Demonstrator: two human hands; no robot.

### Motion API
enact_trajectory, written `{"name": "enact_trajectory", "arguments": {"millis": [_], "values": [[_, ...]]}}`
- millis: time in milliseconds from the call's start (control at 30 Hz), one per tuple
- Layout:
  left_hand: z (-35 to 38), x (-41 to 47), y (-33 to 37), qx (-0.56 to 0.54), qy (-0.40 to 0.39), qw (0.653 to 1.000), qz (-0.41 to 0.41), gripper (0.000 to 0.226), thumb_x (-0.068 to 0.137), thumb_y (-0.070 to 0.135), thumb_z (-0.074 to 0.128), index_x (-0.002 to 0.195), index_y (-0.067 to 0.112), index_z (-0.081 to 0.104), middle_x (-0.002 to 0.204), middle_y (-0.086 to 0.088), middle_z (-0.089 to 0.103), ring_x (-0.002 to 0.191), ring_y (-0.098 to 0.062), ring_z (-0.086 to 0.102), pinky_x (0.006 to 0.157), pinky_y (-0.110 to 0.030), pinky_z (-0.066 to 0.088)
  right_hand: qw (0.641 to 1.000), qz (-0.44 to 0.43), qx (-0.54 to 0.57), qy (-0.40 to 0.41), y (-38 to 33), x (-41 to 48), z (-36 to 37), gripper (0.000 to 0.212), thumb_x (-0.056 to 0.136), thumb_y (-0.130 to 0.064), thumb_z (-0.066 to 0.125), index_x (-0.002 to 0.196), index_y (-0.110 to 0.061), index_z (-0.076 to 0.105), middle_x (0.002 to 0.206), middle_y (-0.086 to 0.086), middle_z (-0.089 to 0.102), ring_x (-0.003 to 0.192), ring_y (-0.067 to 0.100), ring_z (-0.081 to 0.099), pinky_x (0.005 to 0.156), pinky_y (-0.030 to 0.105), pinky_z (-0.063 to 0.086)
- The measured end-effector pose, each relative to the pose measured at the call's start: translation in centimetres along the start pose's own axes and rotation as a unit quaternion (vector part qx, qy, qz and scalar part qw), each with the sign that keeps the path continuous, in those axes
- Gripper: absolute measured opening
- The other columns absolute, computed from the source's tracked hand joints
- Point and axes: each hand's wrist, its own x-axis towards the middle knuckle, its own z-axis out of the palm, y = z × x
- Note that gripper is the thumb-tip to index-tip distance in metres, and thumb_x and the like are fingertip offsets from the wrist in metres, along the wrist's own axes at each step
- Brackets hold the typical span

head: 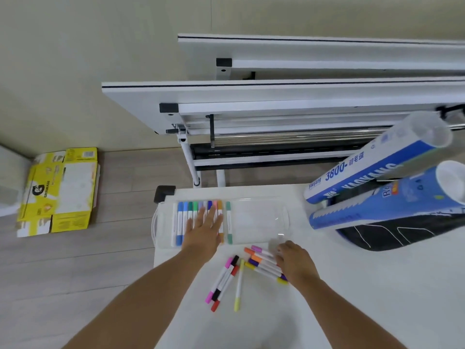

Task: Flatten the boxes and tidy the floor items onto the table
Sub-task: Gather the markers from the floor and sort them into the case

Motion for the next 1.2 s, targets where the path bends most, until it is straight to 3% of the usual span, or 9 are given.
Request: {"name": "enact_trajectory", "arguments": {"millis": [433,567,700,800,933,1067,1133,1200], "values": [[0.0,0.2,0.1,-0.003,-0.009,1.000,-0.001,0.064,0.107,0.046,0.024,0.158,0.030,-0.011,0.161,0.002,-0.031,0.149,-0.027,-0.025,0.124,-0.053,0.004,0.998,-0.025,-0.004,-0.064,0.1,-0.1,0.4,0.020,0.096,-0.017,0.046,0.112,-0.017,0.057,0.112,0.003,0.056,0.101,0.025,0.058,0.080,0.031,0.043],[0.0,0.3,-0.3,-0.004,-0.009,1.000,0.007,0.065,0.107,0.046,0.026,0.158,0.031,-0.010,0.162,0.002,-0.029,0.150,-0.028,-0.023,0.124,-0.052,0.005,0.992,-0.016,0.069,-0.102,0.0,-0.4,-0.4,0.013,0.089,-0.028,0.051,0.086,-0.015,0.053,0.091,0.000,0.056,0.080,0.021,0.056,0.072,0.030,0.047],[0.1,0.4,-0.6,-0.008,-0.006,1.000,0.014,0.064,0.107,0.045,0.029,0.158,0.033,-0.007,0.162,0.003,-0.029,0.150,-0.027,-0.022,0.123,-0.052,0.006,0.978,0.007,0.190,-0.086,-1.1,-0.2,-2.1,0.013,0.083,-0.026,0.056,0.078,-0.014,0.056,0.074,0.001,0.060,0.070,0.020,0.058,0.064,0.030,0.048],[0.3,0.5,-0.6,-0.014,-0.002,1.000,0.013,0.064,0.107,0.044,0.030,0.158,0.034,-0.008,0.162,0.004,-0.030,0.150,-0.026,-0.024,0.124,-0.052,0.005,0.958,0.036,0.273,-0.078,-3.0,0.9,-3.7,0.011,0.083,-0.025,0.060,0.082,-0.014,0.057,0.073,-0.001,0.057,0.065,0.013,0.051,0.061,0.022,0.042],[0.5,0.5,-0.6,-0.021,0.008,1.000,0.012,0.063,0.107,0.043,0.029,0.158,0.035,-0.008,0.162,0.005,-0.029,0.150,-0.025,-0.025,0.124,-0.052,0.004,0.932,0.072,0.346,-0.079,-6.0,2.9,-4.7,0.022,0.087,-0.027,0.057,0.074,-0.011,0.049,0.068,0.000,0.051,0.063,0.014,0.046,0.060,0.024,0.039],[1.0,0.5,-0.9,-0.021,0.021,0.999,0.014,0.064,0.107,0.044,0.028,0.157,0.036,-0.011,0.162,0.004,-0.029,0.149,-0.025,-0.026,0.124,-0.051,0.000,0.927,0.078,0.356,-0.086,-8.0,4.7,-4.7,0.021,0.093,-0.022,0.047,0.082,-0.005,0.054,0.073,0.012,0.058,0.065,0.018,0.052,0.062,0.027,0.044],[1.1,0.5,-1.0,-0.020,0.025,0.999,0.016,0.063,0.107,0.044,0.028,0.157,0.035,-0.011,0.162,0.004,-0.029,0.149,-0.025,-0.026,0.123,-0.049,-0.001,0.926,0.074,0.360,-0.085,-8.4,5.3,-4.3,0.022,0.095,-0.020,0.049,0.086,-0.004,0.059,0.075,0.011,0.061,0.066,0.017,0.054,0.061,0.024,0.044],[1.2,0.5,-1.1,-0.022,0.031,0.999,0.019,0.063,0.107,0.044,0.027,0.157,0.035,-0.010,0.162,0.004,-0.029,0.149,-0.025,-0.026,0.122,-0.049,-0.002,0.934,0.061,0.345,-0.075,-8.6,6.1,-3.9,0.021,0.095,-0.019,0.052,0.079,-0.008,0.059,0.074,0.006,0.058,0.069,0.019,0.053,0.067,0.028,0.045]]}}
